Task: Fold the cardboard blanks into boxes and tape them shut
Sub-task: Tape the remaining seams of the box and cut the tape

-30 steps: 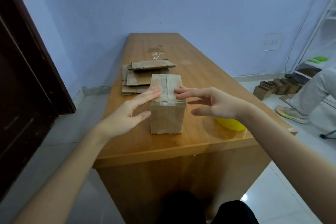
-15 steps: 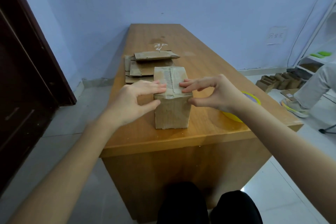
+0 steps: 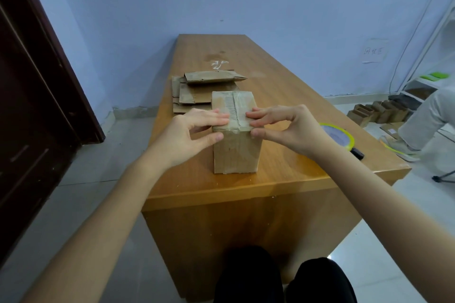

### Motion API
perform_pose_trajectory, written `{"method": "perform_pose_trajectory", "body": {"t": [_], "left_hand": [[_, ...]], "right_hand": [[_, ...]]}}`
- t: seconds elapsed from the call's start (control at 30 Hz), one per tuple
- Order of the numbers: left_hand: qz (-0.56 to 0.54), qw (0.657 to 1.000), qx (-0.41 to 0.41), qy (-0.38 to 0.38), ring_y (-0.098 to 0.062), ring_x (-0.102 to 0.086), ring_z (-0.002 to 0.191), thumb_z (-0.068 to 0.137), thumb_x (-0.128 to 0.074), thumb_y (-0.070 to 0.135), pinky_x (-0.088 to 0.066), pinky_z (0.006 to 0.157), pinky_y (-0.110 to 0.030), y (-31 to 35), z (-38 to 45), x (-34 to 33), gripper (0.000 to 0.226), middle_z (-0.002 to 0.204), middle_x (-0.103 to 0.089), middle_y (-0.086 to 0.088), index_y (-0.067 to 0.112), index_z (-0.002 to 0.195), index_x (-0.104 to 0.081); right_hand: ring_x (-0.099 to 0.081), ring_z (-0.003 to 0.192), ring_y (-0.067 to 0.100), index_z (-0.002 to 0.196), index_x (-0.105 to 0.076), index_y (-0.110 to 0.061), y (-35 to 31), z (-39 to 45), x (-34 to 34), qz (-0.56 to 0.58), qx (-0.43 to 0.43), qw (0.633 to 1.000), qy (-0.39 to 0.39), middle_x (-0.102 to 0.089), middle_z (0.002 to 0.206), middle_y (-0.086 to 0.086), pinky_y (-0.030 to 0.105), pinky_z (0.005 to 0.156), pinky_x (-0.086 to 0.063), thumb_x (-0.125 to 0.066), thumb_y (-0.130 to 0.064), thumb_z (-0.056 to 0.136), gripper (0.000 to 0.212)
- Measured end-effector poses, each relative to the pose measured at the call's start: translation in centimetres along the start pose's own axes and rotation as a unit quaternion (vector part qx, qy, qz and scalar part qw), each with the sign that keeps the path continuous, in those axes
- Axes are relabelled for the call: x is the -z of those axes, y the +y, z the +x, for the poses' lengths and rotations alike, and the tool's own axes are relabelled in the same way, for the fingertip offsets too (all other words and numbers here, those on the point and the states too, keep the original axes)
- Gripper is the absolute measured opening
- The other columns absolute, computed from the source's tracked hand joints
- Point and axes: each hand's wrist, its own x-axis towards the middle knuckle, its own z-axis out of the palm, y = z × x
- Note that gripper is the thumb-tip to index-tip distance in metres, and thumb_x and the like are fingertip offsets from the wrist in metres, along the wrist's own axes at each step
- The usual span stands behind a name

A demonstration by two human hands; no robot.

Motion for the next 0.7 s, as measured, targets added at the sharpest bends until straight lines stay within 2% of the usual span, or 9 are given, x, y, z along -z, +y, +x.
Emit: {"method": "perform_pose_trajectory", "body": {"t": [0.13,0.23,0.33,0.43,0.5,0.57,0.63,0.7], "left_hand": [[0.02,1.0,-0.006,0.022,0.021,-0.044,0.112,0.082,-0.069,0.014,-0.039,0.089,-0.002,0.1,0.3,-0.3,0.033,0.113,-0.055,0.025,0.026,0.113,-0.064],[0.014,0.999,-0.023,0.047,0.015,-0.048,0.114,0.082,-0.068,0.018,-0.042,0.09,-0.006,0.0,0.1,-0.7,0.03,0.112,-0.058,0.022,0.025,0.111,-0.064],[0.005,0.996,-0.055,0.076,0.005,-0.051,0.117,0.082,-0.065,0.019,-0.041,0.097,-0.012,-0.5,-0.1,-1.2,0.028,0.114,-0.063,0.013,0.02,0.11,-0.065],[-0.006,0.991,-0.08,0.111,-0.004,-0.055,0.118,0.083,-0.065,0.013,-0.043,0.101,-0.02,-0.9,-0.3,-1.8,0.027,0.116,-0.066,0.001,0.012,0.11,-0.066],[-0.017,0.989,-0.085,0.117,-0.007,-0.055,0.12,0.084,-0.065,0.009,-0.044,0.101,-0.024,-1.0,-0.4,-2.1,0.027,0.117,-0.066,-0.002,0.01,0.111,-0.066],[-0.029,0.989,-0.093,0.109,-0.01,-0.054,0.121,0.084,-0.064,0.007,-0.044,0.102,-0.028,-1.1,-0.4,-2.0,0.029,0.119,-0.065,-0.003,0.009,0.113,-0.064],[-0.025,0.989,-0.116,0.086,-0.014,-0.052,0.124,0.085,-0.061,0.008,-0.043,0.104,-0.032,-1.4,-0.4,-1.7,0.029,0.122,-0.063,-0.005,0.01,0.114,-0.063],[0.002,0.989,-0.138,0.052,-0.016,-0.047,0.129,0.087,-0.06,0.01,-0.04,0.107,-0.036,-1.8,-0.4,-1.4,0.029,0.127,-0.06,-0.006,0.012,0.116,-0.063]], "right_hand": [[-0.057,0.118,0.004,0.098,-0.073,-0.023,0.2,-0.2,-0.1,-0.012,0.022,1.0,0.002,-0.069,0.114,-0.005,0.038,0.09,-0.052,-0.074,-0.036,0.074,0.028],[-0.058,0.118,0.006,0.099,-0.073,-0.022,0.4,-0.4,-0.4,0.002,0.03,0.999,0.014,-0.069,0.114,-0.003,0.039,0.092,-0.051,-0.072,-0.034,0.076,0.026],[-0.057,0.12,0.01,0.101,-0.073,-0.013,0.7,-0.8,-1.0,0.046,0.034,0.998,0.038,-0.068,0.115,0.003,0.037,0.094,-0.052,-0.071,-0.026,0.08,0.024],[-0.056,0.122,0.014,0.099,-0.074,-0.009,0.9,-1.0,-1.6,0.021,0.068,0.996,0.055,-0.068,0.116,0.006,0.03,0.087,-0.055,-0.068,-0.018,0.086,0.017],[-0.055,0.123,0.015,0.098,-0.074,-0.009,0.9,-1.1,-1.9,0.011,0.073,0.995,0.071,-0.068,0.116,0.005,0.02,0.08,-0.053,-0.066,-0.015,0.087,0.014],[-0.053,0.125,0.014,0.1,-0.073,-0.009,0.9,-1.3,-2.3,0.025,0.07,0.994,0.081,-0.067,0.117,0.005,0.016,0.076,-0.05,-0.066,-0.012,0.087,0.015],[-0.051,0.127,0.017,0.105,-0.071,-0.01,1.1,-1.6,-2.4,0.053,0.078,0.992,0.079,-0.066,0.12,0.006,0.023,0.083,-0.052,-0.066,-0.011,0.087,0.019],[-0.047,0.131,0.02,0.111,-0.068,-0.007,1.3,-1.9,-2.3,0.077,0.085,0.992,0.056,-0.063,0.125,0.009,0.034,0.101,-0.047,-0.064,-0.01,0.087,0.024]]}}
